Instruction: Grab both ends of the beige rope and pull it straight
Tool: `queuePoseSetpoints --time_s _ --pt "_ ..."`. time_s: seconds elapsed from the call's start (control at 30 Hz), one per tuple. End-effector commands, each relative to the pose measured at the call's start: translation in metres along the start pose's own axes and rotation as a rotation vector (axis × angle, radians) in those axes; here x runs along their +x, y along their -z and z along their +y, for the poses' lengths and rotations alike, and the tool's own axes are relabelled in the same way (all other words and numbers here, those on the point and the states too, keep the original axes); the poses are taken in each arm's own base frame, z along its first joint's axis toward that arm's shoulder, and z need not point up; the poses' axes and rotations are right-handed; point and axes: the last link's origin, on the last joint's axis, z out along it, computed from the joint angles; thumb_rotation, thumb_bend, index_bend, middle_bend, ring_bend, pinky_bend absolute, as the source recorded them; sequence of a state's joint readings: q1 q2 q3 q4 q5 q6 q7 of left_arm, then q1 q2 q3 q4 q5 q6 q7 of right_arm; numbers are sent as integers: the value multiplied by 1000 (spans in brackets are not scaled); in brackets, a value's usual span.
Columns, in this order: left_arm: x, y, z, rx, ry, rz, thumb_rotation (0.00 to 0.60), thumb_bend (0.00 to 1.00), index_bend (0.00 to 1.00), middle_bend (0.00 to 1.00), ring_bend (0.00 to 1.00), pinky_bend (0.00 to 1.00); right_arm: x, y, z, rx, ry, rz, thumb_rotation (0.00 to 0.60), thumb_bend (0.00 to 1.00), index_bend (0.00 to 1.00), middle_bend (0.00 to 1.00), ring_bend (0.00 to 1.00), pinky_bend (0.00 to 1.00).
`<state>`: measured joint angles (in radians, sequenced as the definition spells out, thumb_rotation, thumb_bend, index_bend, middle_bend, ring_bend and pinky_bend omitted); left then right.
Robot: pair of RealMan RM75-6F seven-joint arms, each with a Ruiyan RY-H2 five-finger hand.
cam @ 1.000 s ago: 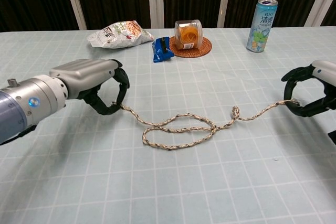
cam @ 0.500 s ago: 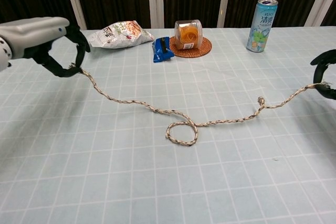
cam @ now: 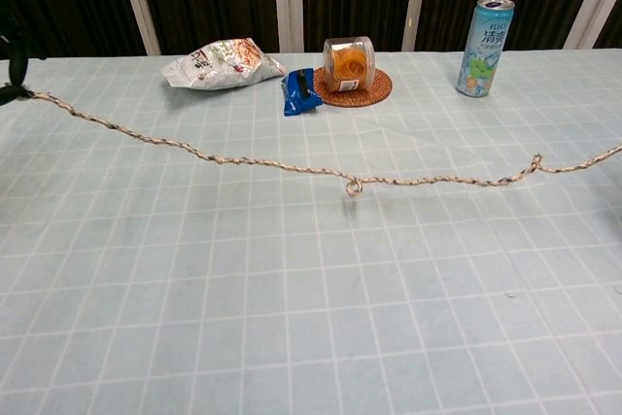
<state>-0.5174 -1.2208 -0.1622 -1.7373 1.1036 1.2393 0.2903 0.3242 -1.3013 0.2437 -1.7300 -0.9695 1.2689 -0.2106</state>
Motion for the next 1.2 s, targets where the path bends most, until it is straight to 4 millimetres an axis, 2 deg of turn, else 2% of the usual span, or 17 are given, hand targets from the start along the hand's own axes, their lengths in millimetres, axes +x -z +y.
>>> queuePoseSetpoints --time_s 0.03,0.23,0.6,0.93,1.07,1.2 --pt "5 12 -28 64 16 16 600 551 652 258 31 3 2 0 9 -22 9 5 600 484 615 208 0 0" --pt "3 20 -40 74 28 4 600 552 652 258 31 3 -1 -1 14 -33 15 4 600 484 615 208 0 0" --pt "-8 29 -46 85 54 -17 600 552 653 259 31 3 -1 -5 24 -66 17 17 600 484 615 208 0 0" --pt "-16 49 -52 115 104 -20 600 555 652 258 31 3 -1 -7 31 -98 -5 18 600 484 615 208 0 0" --pt "-22 59 -64 149 94 -35 600 555 652 257 31 3 -2 -7 36 -113 -1 15 600 484 615 208 0 0" --pt "-28 62 -68 150 88 -50 600 555 652 257 31 2 -5 -8 38 -118 8 8 600 484 615 208 0 0"
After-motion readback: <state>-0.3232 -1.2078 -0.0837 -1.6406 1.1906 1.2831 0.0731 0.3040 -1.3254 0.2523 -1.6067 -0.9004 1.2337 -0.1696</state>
